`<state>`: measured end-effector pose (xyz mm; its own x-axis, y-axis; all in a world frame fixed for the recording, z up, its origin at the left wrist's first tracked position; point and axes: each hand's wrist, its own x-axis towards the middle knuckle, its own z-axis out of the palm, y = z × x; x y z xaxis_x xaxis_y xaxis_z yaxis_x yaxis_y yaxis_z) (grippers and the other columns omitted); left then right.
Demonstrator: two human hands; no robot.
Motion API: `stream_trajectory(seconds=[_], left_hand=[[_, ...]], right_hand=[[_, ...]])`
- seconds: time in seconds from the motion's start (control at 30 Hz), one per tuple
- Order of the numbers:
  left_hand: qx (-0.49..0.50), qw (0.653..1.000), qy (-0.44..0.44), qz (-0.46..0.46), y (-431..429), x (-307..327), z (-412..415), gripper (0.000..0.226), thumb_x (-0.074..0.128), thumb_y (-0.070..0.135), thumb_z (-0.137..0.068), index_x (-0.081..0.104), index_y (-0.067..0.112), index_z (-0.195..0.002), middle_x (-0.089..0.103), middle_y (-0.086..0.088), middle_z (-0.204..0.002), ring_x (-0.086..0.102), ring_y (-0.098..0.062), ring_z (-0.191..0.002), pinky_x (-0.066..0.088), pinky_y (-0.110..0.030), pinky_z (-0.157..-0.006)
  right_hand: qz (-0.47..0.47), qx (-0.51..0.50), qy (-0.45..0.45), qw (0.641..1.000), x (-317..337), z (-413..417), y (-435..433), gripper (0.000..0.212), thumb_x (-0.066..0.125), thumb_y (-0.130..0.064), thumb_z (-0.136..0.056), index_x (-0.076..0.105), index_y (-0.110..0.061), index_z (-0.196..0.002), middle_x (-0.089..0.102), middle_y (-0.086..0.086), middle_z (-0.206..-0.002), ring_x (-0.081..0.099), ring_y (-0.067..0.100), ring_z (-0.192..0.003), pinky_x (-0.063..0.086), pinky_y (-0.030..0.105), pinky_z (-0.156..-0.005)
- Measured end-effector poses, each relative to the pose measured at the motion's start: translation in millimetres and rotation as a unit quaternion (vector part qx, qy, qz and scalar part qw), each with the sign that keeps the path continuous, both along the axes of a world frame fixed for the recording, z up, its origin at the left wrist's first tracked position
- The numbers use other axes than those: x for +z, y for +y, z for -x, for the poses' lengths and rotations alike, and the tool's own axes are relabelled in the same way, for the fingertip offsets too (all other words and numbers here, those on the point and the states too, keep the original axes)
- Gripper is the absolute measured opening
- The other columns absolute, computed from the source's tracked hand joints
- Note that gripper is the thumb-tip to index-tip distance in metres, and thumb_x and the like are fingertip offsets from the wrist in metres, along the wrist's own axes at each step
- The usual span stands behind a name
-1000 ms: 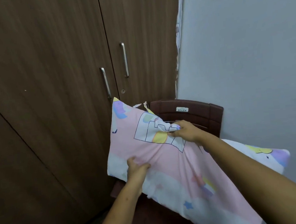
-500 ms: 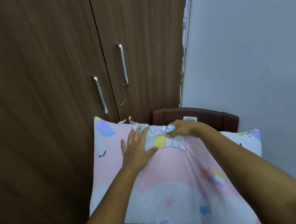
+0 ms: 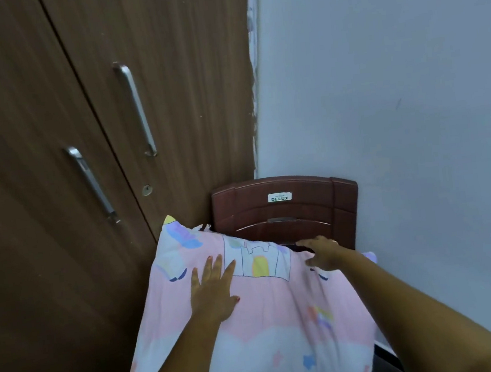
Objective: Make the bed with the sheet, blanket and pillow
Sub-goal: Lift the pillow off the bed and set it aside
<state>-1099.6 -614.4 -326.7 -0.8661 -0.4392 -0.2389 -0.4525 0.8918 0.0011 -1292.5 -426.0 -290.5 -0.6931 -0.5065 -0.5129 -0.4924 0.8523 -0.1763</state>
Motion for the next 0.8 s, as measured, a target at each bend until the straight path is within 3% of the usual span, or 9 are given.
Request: stream_trajectory(seconds=[0.3,0.47,0.8], left_hand=[[-0.01,0.999,0.024,-0.046,47,21,49,0.076,0.049,0.041,-0.093,-0.002,0.037,-0.15,-0.011,0.0,-0.159,-0.014,-0.023,-0.146,-0.007,-0.061,-0.111],[-0.098,0.99,0.045,-0.096,112,31,85,0.077,0.05,0.037,-0.091,0.0,0.037,-0.15,-0.011,0.002,-0.159,-0.015,-0.021,-0.146,-0.006,-0.06,-0.111],[-0.289,0.951,-0.024,-0.111,279,51,77,0.078,0.05,0.044,-0.091,0.0,0.036,-0.15,-0.015,-0.001,-0.159,-0.017,-0.022,-0.145,-0.007,-0.06,-0.111]], right_hand=[[0.009,-0.044,0.035,0.998,14,-15,51,0.064,0.053,-0.037,-0.093,0.02,-0.041,-0.149,0.022,0.004,-0.153,0.022,0.032,-0.139,0.026,0.046,-0.113],[0.026,-0.125,0.049,0.991,22,-29,110,0.066,0.053,-0.038,-0.094,0.018,-0.041,-0.149,0.012,0.0,-0.158,0.01,0.03,-0.144,0.022,0.051,-0.113],[0.032,-0.302,0.029,0.952,25,-97,283,0.063,0.05,-0.037,-0.096,0.016,-0.038,-0.15,0.013,0.004,-0.157,0.01,0.033,-0.143,0.022,0.053,-0.114]])
